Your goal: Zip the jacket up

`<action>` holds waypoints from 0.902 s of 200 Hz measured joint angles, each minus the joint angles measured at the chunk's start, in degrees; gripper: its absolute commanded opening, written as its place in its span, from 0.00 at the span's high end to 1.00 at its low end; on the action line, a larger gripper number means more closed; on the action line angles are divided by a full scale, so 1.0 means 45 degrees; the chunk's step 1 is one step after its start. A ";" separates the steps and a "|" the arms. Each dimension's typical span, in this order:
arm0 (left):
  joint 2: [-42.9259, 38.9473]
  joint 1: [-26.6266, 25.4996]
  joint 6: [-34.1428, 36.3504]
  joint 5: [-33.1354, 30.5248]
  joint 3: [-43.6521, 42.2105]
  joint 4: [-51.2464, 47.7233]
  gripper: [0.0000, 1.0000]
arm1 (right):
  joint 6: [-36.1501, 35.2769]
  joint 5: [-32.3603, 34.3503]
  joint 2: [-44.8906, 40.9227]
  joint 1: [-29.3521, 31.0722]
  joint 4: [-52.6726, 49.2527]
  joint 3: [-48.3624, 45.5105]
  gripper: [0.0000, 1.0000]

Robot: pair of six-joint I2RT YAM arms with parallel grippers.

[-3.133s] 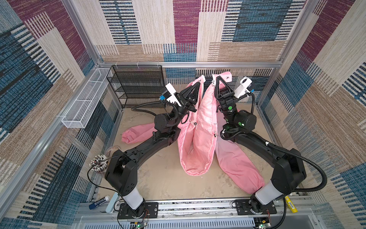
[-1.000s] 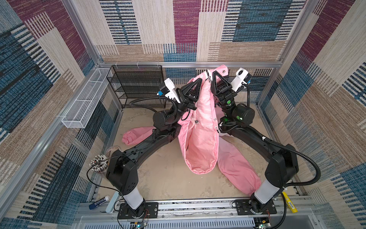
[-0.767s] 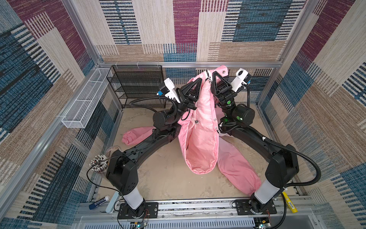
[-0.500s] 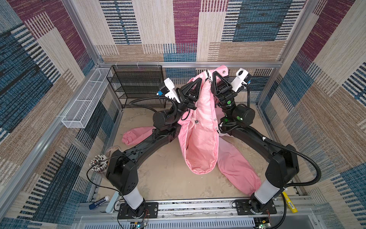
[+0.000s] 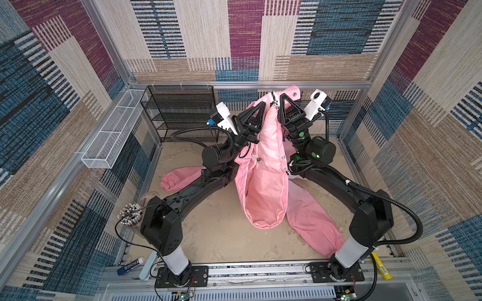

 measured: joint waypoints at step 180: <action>-0.0185 -0.0044 -0.0039 -0.0034 -0.0160 0.0000 1.00 | 0.0063 0.0010 0.0029 0.0000 0.0000 -0.0049 1.00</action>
